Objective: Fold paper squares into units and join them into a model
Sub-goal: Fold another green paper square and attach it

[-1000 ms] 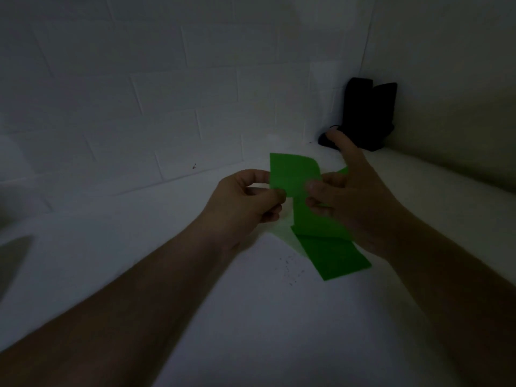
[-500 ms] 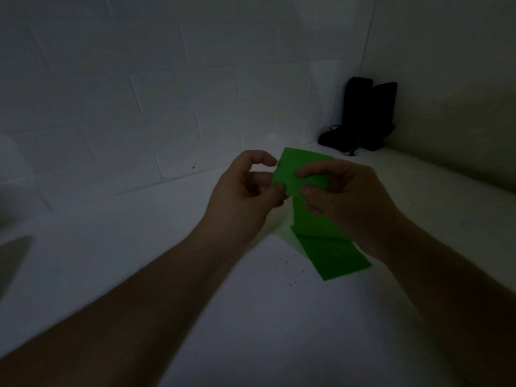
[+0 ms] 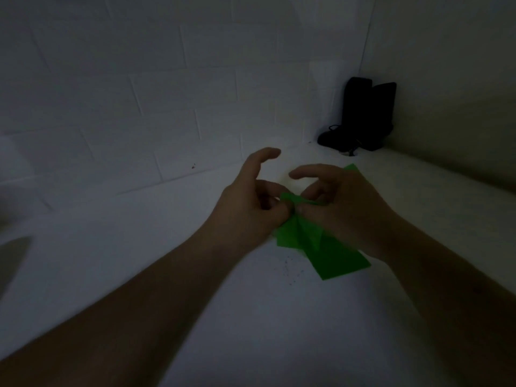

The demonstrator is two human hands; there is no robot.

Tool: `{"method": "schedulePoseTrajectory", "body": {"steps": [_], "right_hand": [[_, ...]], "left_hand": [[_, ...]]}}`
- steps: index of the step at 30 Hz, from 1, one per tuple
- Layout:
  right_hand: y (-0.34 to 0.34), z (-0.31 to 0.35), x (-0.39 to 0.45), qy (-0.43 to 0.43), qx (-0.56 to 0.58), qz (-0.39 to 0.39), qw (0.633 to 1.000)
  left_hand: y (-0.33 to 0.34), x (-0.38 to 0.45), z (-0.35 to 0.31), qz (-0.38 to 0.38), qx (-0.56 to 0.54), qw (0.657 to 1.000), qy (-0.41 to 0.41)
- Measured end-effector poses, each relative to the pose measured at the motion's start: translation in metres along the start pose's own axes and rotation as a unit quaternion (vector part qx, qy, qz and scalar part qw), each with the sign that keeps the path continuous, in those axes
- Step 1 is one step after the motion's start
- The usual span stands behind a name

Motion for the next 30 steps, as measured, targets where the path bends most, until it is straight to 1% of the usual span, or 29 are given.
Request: {"method": "schedulePoseTrajectory", "body": {"steps": [2,3,6,8,9,11,13,15,18,21,25,30], "right_hand": [[0.002,-0.002,0.0,0.005,0.024,0.007,1.0],[0.003,-0.002,-0.001,0.01,0.058,0.006,0.998],[0.0,-0.004,-0.001,0.034,0.177,-0.014,0.984],[-0.004,-0.006,-0.001,0.046,0.228,-0.028,0.972],[-0.005,-0.007,-0.001,0.049,0.24,-0.027,0.969],[-0.001,-0.004,-0.002,0.042,0.226,0.0,0.973],[0.009,0.002,-0.005,0.026,0.208,0.048,0.977],[0.017,0.007,-0.008,0.017,0.203,0.077,0.976],[0.015,0.009,-0.007,0.006,0.176,0.075,0.982],[0.009,0.01,-0.005,-0.01,0.165,0.063,0.984],[0.006,0.015,-0.007,-0.03,0.165,0.067,0.984],[0.007,0.013,-0.006,-0.029,0.124,0.08,0.989]], "left_hand": [[-0.006,0.002,0.006,-0.028,-0.066,0.997,-0.03],[-0.007,0.002,0.009,-0.035,-0.1,0.993,-0.045],[-0.001,0.004,0.017,-0.019,-0.175,0.981,-0.078],[0.003,0.005,0.018,-0.011,-0.209,0.974,-0.086],[0.003,0.006,0.019,-0.017,-0.223,0.971,-0.087],[-0.001,0.006,0.019,-0.033,-0.241,0.966,-0.088],[-0.004,0.006,0.019,-0.035,-0.221,0.971,-0.087],[-0.007,0.005,0.018,-0.029,-0.182,0.98,-0.078],[-0.012,0.004,0.012,-0.036,-0.132,0.989,-0.06],[-0.015,0.004,0.011,-0.034,-0.107,0.992,-0.059],[-0.016,0.006,0.015,-0.025,-0.114,0.991,-0.07],[-0.013,0.006,0.019,-0.001,-0.113,0.99,-0.086]]}}
Point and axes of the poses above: each hand's wrist, its own x-axis towards the middle knuckle, its own y-axis out of the palm, z = x × y, the point moved 10 cm from there along x, towards the middle knuckle
